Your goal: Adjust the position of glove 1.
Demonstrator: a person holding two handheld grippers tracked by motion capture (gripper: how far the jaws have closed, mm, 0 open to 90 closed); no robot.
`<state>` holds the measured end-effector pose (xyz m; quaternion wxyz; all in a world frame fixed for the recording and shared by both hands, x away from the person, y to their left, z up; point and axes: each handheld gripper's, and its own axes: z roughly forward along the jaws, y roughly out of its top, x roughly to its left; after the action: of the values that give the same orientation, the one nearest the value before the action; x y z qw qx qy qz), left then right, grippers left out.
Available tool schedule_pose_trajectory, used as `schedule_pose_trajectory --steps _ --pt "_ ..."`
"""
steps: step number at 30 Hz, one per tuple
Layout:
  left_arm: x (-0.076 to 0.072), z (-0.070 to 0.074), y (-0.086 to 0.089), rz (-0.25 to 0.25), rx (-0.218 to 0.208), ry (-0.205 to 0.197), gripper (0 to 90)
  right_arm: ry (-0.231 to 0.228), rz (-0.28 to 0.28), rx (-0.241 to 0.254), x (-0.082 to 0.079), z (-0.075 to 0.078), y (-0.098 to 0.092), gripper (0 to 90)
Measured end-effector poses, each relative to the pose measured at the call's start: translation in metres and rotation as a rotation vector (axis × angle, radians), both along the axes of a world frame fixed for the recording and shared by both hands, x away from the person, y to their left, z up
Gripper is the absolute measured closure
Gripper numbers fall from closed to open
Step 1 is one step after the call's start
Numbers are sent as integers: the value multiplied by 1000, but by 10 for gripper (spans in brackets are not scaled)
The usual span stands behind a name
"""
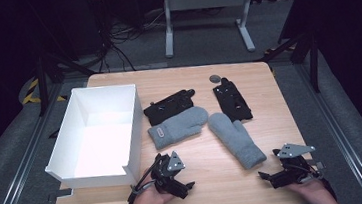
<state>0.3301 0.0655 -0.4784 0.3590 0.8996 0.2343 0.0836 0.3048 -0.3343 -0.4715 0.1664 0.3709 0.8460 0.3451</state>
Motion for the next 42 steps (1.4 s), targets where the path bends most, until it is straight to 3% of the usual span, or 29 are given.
schedule_pose_trajectory --steps 5,8,16,21,24,30,33,42 --pt "0 0 0 2 0 1 2 19 25 -18 0 2 0 3" --pt "0 0 1 -3 -4 1 3 37 35 -24 0 6 1 54" --pt "0 0 1 -9 -4 1 3 -24 17 30 3 29 -3 179" --pt "1 0 1 -11 -9 3 4 -25 21 57 15 39 3 353" --pt "1 0 1 -14 -9 3 4 -29 20 111 24 47 5 500" --pt "1 0 2 -15 -6 1 5 -48 28 119 43 57 19 800" --pt "1 0 2 -16 -6 2 5 -45 38 139 52 58 24 900" --pt "1 0 2 -20 -5 3 4 -24 60 126 74 52 38 900"
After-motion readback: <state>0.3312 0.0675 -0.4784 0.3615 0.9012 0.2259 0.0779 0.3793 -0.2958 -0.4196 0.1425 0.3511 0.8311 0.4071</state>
